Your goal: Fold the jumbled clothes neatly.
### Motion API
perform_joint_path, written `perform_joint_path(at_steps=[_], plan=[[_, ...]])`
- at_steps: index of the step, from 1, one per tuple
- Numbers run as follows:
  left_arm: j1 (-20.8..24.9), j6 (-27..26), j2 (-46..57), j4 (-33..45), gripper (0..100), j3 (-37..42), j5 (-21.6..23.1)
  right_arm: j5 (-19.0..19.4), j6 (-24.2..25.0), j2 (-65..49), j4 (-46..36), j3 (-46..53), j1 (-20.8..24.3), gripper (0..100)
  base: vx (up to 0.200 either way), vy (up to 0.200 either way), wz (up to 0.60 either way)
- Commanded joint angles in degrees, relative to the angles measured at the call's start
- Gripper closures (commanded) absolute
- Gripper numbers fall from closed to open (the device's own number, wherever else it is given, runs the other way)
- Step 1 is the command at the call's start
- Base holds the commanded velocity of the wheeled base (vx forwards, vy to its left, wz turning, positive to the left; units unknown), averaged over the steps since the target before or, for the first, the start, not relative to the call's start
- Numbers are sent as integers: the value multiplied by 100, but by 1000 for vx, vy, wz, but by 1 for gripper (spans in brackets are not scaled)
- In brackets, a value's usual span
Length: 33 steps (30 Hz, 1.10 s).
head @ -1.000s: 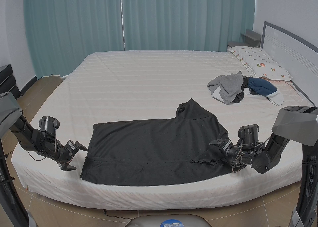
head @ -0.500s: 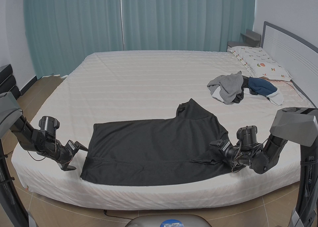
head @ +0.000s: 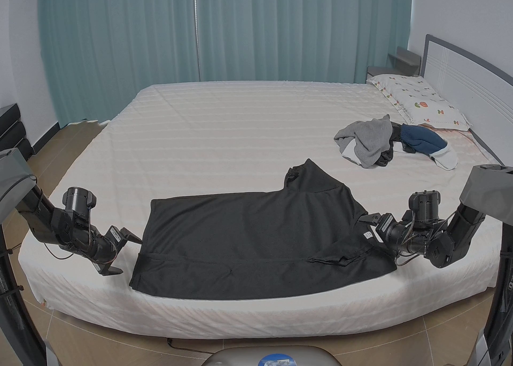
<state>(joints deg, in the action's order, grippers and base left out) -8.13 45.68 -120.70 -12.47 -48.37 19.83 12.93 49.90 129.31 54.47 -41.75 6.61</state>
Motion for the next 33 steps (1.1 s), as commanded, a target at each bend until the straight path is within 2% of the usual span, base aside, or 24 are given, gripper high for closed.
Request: perform_joint_path(at_steps=[1,5,12,25,26,33], plan=[[-4,-6,3,-1,0,3,3,271,-129,112,29,-61,-81,0,0,0,0],[-4,-6,3,-1,0,3,3,570,-393,235,29,-193,-81,0,0,0,0],[-4,-6,3,-1,0,3,3,675,-911,543,38,-421,-89,0,0,0,0],[-4,-6,3,-1,0,12,3,693,-973,552,38,-404,-177,0,0,0,0],[-4,-6,3,-1,0,12,3,693,-1017,561,38,-386,-177,100,0,0,0],[-4,-6,3,-1,0,3,3,684,-1325,543,38,-290,-186,100,0,0,0]])
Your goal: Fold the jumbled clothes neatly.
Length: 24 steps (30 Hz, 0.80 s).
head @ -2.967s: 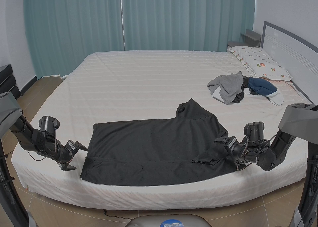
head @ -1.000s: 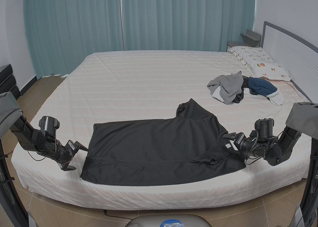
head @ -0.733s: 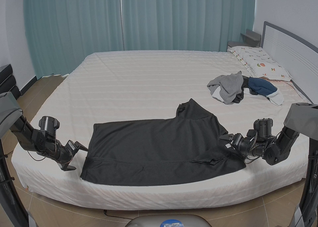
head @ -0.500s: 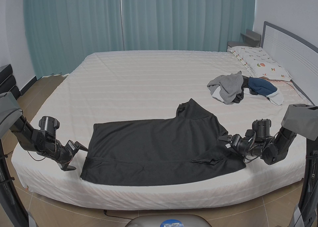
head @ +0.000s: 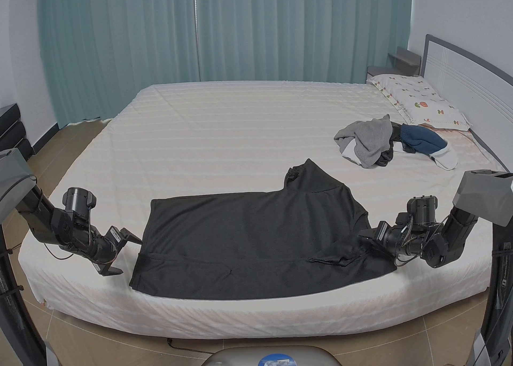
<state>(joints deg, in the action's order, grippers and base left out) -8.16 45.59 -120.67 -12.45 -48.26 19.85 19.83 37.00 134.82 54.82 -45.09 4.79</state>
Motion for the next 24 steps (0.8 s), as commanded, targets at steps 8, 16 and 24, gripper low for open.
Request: perform_joint_path(at_steps=[8,16,24], plan=[[-2,2,0,-3,0,-8,2,-15,-123,-175,-7,115,-22,100,0,0,0],[-2,2,0,-3,0,-8,2,73,-70,-702,-77,378,-13,100,0,0,0],[-2,2,0,-3,0,1,2,91,-149,-606,-86,414,-66,100,0,0,0]])
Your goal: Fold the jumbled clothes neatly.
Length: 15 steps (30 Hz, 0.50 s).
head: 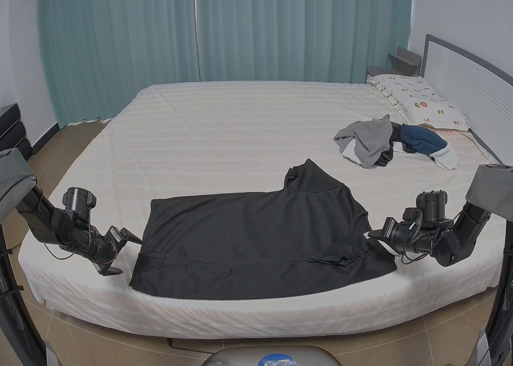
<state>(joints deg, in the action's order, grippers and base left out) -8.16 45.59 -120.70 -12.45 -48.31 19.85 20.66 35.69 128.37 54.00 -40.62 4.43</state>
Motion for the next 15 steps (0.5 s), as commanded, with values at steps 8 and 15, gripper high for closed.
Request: perform_joint_path(at_steps=[8,15], plan=[[-2,2,3,-3,0,-3,-7,8,-265,575,5,-412,6,0,0,0,0],[-2,2,3,-3,0,6,-7,140,-265,786,66,-544,23,0,0,0,0]])
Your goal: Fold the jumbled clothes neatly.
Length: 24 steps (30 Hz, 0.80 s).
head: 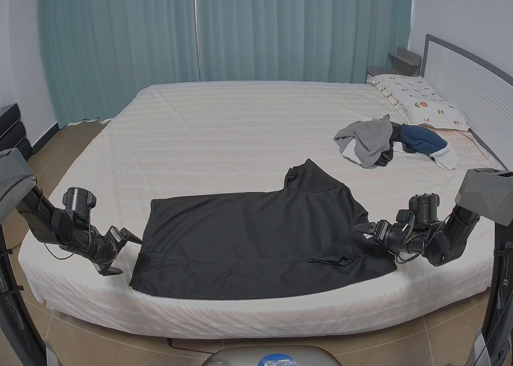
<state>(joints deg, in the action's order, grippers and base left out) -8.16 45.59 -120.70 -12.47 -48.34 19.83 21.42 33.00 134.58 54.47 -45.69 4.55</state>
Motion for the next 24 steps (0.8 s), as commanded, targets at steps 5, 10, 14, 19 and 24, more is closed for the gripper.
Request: perform_joint_path(at_steps=[5,10,14,19,24], plan=[[-2,2,3,-1,0,0,-6,99,-4,156,29,-19,11,0,0,0,0],[-2,2,3,-1,0,0,3,99,-197,182,20,25,11,100,0,0,0],[-2,2,3,-1,0,0,3,99,-338,173,11,51,2,100,0,0,0],[-2,2,3,-1,0,0,3,91,-347,138,-15,51,-15,100,0,0,0],[-2,2,3,-1,0,0,3,99,-329,-2,-15,95,-50,100,0,0,0]])
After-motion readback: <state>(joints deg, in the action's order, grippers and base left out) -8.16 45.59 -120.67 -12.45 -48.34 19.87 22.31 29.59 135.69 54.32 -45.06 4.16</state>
